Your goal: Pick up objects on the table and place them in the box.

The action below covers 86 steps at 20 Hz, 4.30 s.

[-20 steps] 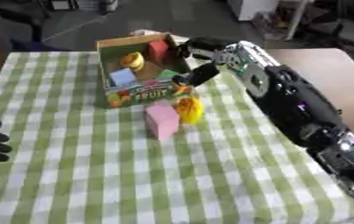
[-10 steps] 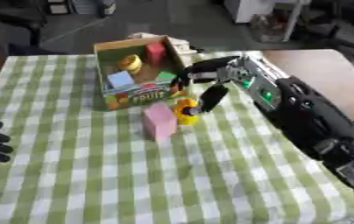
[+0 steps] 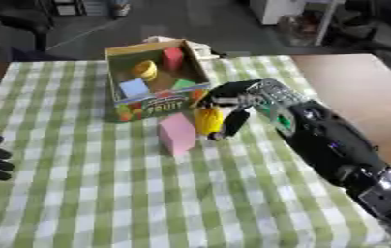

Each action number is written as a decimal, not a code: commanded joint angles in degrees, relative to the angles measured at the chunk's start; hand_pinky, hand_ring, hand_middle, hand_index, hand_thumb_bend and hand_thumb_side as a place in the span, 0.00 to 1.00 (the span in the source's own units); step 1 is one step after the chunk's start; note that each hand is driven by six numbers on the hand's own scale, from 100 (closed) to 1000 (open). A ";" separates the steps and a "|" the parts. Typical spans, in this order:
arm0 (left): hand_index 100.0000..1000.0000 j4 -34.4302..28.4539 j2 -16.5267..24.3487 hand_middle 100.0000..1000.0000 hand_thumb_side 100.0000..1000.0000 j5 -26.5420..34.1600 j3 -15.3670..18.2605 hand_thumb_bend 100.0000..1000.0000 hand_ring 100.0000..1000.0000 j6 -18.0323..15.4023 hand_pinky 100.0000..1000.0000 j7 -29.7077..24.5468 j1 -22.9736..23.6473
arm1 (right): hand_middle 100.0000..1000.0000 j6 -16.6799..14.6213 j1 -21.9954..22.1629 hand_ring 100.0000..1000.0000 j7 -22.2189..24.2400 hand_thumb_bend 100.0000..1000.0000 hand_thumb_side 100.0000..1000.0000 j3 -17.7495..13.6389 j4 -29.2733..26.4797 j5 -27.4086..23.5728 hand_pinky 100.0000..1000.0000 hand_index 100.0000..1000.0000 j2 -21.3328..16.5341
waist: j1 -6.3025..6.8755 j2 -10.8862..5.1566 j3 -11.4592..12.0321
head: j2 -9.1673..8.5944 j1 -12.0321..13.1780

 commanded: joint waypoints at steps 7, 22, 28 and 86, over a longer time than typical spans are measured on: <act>0.77 -0.62 0.96 0.55 0.72 -0.22 0.33 0.00 0.56 -0.05 0.56 0.12 -0.34 | 0.41 2.42 -1.48 0.59 -13.86 0.17 0.00 -1.67 -0.55 5.05 0.69 0.51 -0.65 | 0.19 -0.59 -0.02 | 0.26 -0.19; 0.77 -0.66 0.62 0.55 0.72 0.22 -0.22 0.00 0.56 -0.19 0.56 -0.40 -0.47 | 0.40 11.28 -8.84 0.53 -18.18 0.00 0.00 -5.25 0.77 -9.49 0.64 0.51 -1.16 | 1.00 -0.63 1.44 | 0.26 -0.73; 0.77 -0.79 0.23 0.55 0.73 0.56 -0.86 0.00 0.56 -0.27 0.56 -1.15 -1.37 | 0.49 15.36 -10.62 0.56 -28.34 0.02 0.07 -6.72 8.91 -6.89 0.64 0.64 2.97 | 1.23 0.31 3.21 | 0.26 -1.75; 0.77 -0.84 -0.04 0.54 0.72 -1.19 3.08 0.00 0.56 0.34 0.56 2.90 0.21 | 0.44 -0.72 -4.46 0.73 -2.83 0.17 0.15 2.08 -4.29 -2.26 0.74 0.56 3.24 | 0.54 -0.62 1.12 | 0.26 -0.87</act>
